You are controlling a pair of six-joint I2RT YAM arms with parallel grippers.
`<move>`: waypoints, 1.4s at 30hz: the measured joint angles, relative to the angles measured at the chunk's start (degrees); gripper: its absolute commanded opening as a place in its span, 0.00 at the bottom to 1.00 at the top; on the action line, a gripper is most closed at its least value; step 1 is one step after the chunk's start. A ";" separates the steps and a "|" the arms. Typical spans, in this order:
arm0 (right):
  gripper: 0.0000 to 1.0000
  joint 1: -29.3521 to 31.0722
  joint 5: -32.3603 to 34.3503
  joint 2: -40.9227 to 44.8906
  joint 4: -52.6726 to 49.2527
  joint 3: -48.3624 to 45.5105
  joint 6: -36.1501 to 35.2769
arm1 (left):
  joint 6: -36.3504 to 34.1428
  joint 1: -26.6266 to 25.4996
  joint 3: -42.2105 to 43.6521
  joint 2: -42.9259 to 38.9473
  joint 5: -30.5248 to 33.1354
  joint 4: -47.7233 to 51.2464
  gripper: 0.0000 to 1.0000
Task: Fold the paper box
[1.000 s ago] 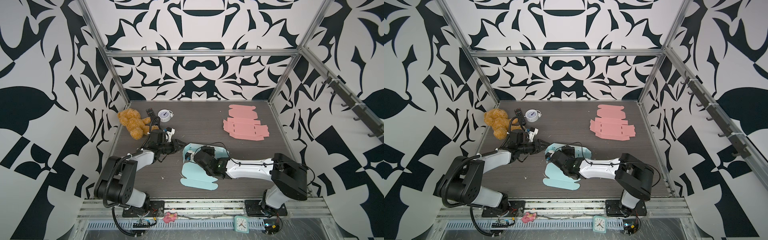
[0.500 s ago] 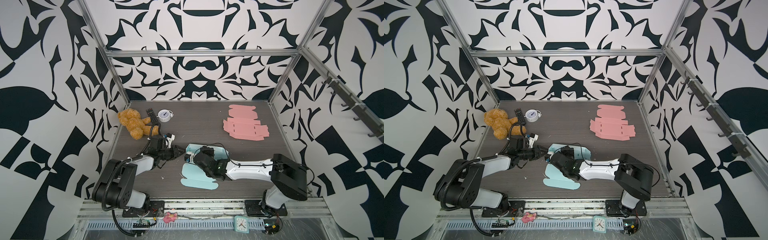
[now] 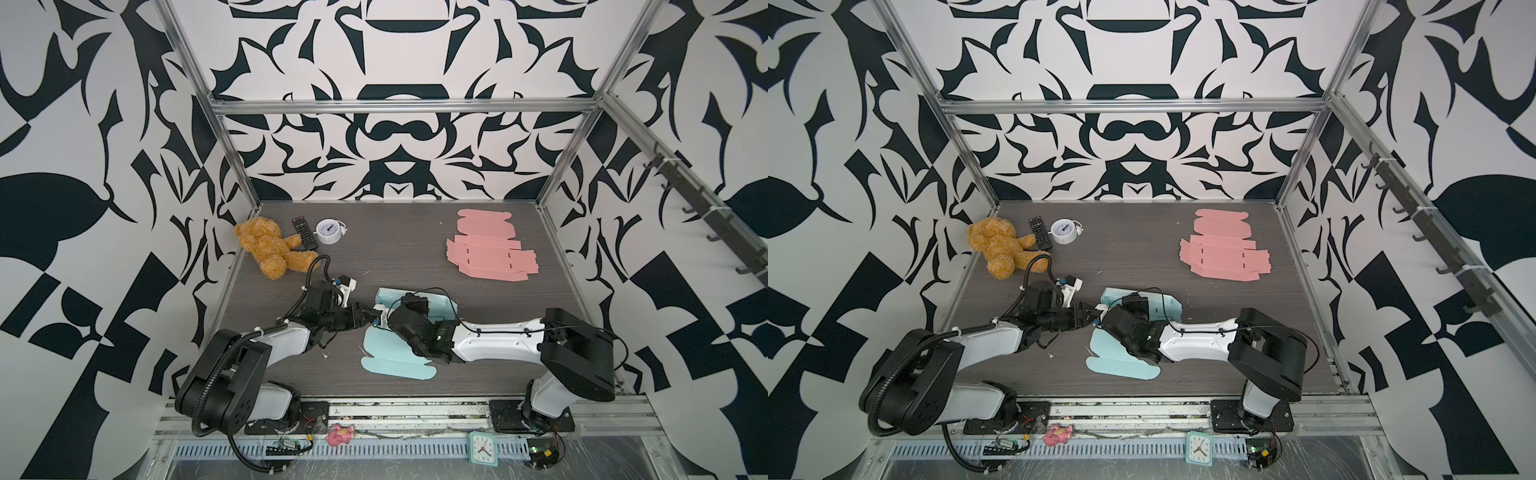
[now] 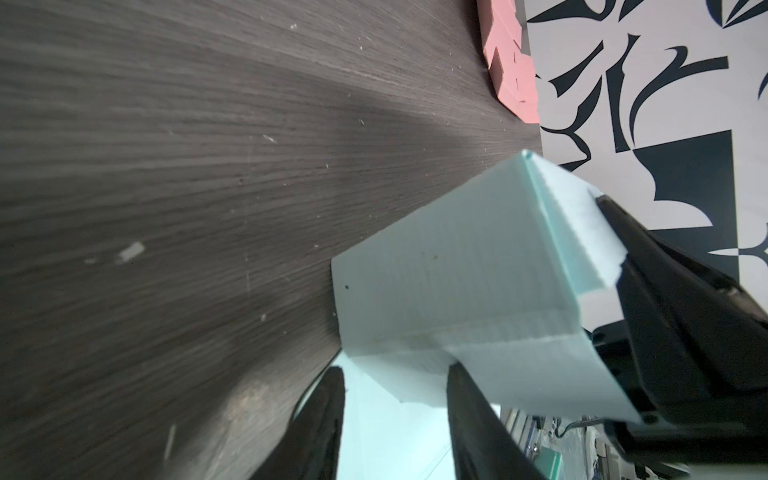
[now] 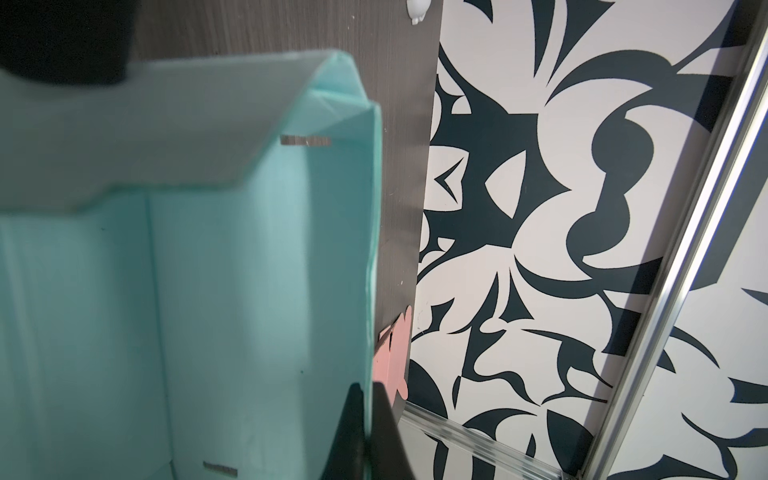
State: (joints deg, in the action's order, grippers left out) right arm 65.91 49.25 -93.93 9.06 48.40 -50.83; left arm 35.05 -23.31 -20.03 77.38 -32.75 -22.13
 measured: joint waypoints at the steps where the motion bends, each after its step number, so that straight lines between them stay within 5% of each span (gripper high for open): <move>1: 0.00 0.09 0.09 0.00 0.07 -0.04 -0.04 | -0.28 -0.33 0.35 -0.04 0.48 -0.50 0.48; 19: 0.00 1.64 1.62 0.02 0.31 -0.42 -0.35 | -4.24 -6.43 3.76 0.04 10.01 -14.95 0.48; 42: 0.00 2.29 2.01 0.50 -1.62 -0.76 1.20 | -13.70 -14.95 5.81 3.17 28.92 -24.44 0.29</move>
State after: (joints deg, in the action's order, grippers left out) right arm 68.20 51.27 -93.43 7.44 47.64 -49.63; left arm 21.34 -38.26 -14.22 80.55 -3.84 -46.57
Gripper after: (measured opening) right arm 0.052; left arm 0.302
